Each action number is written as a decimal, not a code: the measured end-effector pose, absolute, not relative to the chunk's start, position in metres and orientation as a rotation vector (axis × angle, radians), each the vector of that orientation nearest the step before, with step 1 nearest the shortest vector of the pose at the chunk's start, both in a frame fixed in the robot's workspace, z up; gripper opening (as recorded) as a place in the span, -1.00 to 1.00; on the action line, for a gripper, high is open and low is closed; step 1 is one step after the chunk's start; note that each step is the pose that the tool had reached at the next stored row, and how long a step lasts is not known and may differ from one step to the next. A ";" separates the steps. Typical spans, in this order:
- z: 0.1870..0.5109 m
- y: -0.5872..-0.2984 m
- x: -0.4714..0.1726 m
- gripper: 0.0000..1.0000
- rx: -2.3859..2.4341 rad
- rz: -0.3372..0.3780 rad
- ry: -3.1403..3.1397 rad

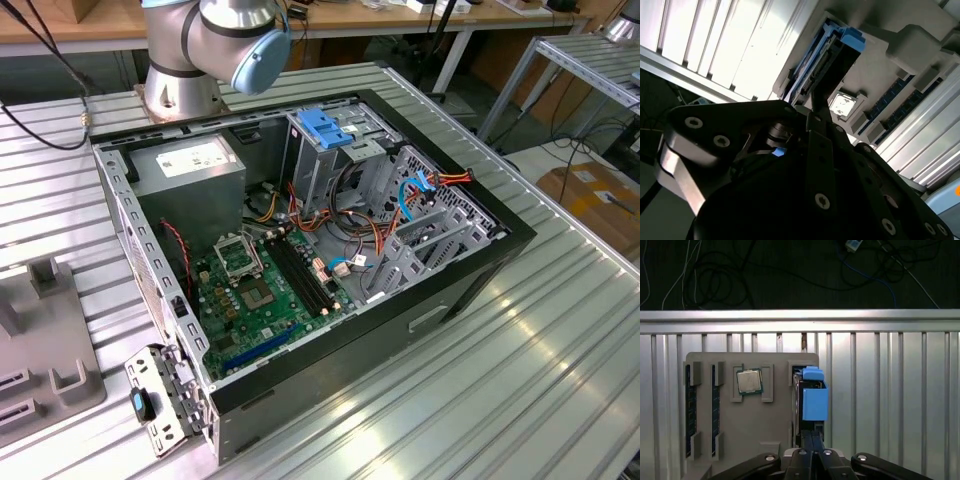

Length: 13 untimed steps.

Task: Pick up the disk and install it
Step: 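Pick up the disk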

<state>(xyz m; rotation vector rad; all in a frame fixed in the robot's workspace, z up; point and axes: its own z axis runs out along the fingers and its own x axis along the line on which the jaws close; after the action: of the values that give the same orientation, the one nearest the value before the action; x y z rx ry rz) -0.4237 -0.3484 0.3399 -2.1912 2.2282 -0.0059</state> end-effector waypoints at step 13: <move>0.340 -0.348 -0.424 0.07 -2.191 -0.006 2.228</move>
<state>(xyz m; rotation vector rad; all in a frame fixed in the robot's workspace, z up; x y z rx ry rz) -0.4237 -0.3484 0.3396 -2.1909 2.2284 -0.0059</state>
